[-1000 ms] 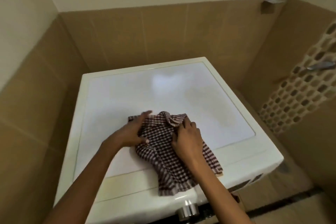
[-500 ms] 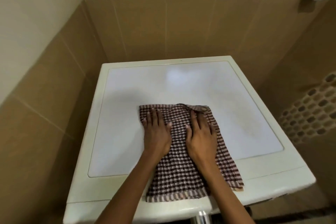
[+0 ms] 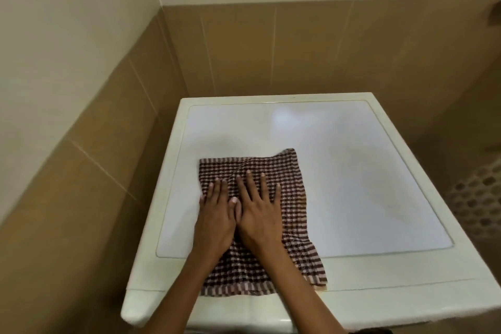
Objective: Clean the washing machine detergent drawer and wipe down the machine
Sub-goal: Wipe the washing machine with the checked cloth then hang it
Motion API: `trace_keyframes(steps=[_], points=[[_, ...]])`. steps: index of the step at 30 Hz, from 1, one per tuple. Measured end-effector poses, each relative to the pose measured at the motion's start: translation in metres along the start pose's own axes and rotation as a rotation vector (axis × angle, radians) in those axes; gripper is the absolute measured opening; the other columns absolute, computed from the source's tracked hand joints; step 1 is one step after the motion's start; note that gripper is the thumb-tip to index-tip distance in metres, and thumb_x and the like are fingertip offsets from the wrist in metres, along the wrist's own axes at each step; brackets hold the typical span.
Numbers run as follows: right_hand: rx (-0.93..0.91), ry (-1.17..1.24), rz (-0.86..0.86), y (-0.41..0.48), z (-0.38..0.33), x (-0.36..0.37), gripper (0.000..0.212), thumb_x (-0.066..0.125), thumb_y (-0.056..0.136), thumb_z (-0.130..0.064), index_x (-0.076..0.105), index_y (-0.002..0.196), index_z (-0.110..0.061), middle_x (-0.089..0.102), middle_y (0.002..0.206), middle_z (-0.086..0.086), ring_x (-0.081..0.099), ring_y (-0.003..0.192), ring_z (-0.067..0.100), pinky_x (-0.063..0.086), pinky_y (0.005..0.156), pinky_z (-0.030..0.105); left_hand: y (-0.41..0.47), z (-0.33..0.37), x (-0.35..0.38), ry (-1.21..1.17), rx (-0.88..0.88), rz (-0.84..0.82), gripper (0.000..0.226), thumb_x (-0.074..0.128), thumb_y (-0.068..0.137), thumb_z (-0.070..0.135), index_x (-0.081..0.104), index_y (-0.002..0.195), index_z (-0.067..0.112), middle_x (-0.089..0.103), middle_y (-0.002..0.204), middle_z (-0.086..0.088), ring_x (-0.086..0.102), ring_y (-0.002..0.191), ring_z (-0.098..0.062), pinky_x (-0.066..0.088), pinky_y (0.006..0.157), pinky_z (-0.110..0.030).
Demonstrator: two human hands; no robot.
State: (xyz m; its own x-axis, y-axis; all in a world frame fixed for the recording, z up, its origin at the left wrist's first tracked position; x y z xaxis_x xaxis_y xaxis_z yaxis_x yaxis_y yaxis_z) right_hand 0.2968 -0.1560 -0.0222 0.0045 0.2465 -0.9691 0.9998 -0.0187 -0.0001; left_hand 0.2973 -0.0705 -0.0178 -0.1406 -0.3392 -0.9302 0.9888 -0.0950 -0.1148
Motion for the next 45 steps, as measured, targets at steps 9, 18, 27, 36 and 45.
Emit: trace_keyframes(steps=[9, 18, 27, 36, 45], points=[[-0.49, 0.094, -0.193, -0.007, -0.12, 0.027, 0.064, 0.0, 0.089, -0.045, 0.016, 0.149, -0.028, 0.012, 0.158, -0.003, 0.004, 0.147, 0.023, -0.015, 0.111, 0.05, -0.038, -0.109, -0.036, 0.335, -0.428, 0.167, 0.054, 0.019, 0.099, 0.027, 0.024, 0.144, -0.004, 0.027, 0.152, -0.018, 0.024, 0.142, -0.027, -0.006, 0.11, -0.062], [-0.341, 0.122, -0.027, 0.069, -0.094, 0.021, 0.068, -0.004, 0.085, -0.047, 0.023, 0.146, -0.037, 0.018, 0.156, -0.009, 0.01, 0.147, 0.019, -0.003, 0.117, 0.046, 0.054, -0.085, -0.041, 0.291, -0.205, 0.145, 0.052, 0.018, 0.102, 0.021, 0.002, 0.148, 0.003, 0.003, 0.158, -0.013, 0.002, 0.147, -0.023, 0.0, 0.118, -0.035], [-0.102, 0.048, -0.027, 0.138, -0.073, 0.02, 0.055, 0.015, 0.097, -0.04, 0.004, 0.15, -0.031, -0.002, 0.159, 0.0, -0.008, 0.146, 0.029, -0.012, 0.114, 0.05, 0.11, -0.081, -0.041, 0.285, -0.018, 0.055, 0.057, 0.017, 0.101, 0.028, -0.004, 0.147, 0.002, -0.004, 0.157, -0.017, -0.004, 0.146, -0.025, -0.003, 0.119, -0.034], [-0.444, 0.05, -0.089, 0.172, -0.12, 0.027, 0.049, 0.019, 0.1, -0.039, 0.01, 0.148, -0.038, 0.008, 0.158, -0.009, 0.002, 0.147, 0.018, -0.006, 0.116, 0.047, 0.128, -0.117, -0.052, 0.214, -0.224, 0.056, 0.058, 0.017, 0.101, 0.027, -0.004, 0.147, -0.001, -0.002, 0.157, -0.017, -0.003, 0.146, -0.027, 0.001, 0.118, -0.043], [0.154, 0.029, 0.034, 0.243, -0.006, 0.006, 0.056, 0.023, 0.097, -0.039, 0.01, 0.15, -0.03, 0.005, 0.159, -0.003, 0.002, 0.147, 0.024, -0.003, 0.116, 0.05, 0.242, -0.029, -0.032, 0.27, 0.185, -0.028, 0.056, 0.012, 0.101, 0.033, -0.003, 0.149, 0.008, -0.004, 0.158, -0.008, -0.006, 0.147, -0.018, -0.008, 0.119, -0.039]])
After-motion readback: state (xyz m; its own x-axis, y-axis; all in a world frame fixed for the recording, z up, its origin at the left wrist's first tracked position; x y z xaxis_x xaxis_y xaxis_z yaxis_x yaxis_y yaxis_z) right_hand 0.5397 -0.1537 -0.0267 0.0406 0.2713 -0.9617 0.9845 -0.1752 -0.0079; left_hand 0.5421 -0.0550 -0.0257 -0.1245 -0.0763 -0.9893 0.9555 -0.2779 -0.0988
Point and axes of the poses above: each hand's wrist, its own y-axis towards the middle knuckle, its own x-axis out of the palm, z = x × y, the point moved 8 cm from there along y, towards the middle knuckle
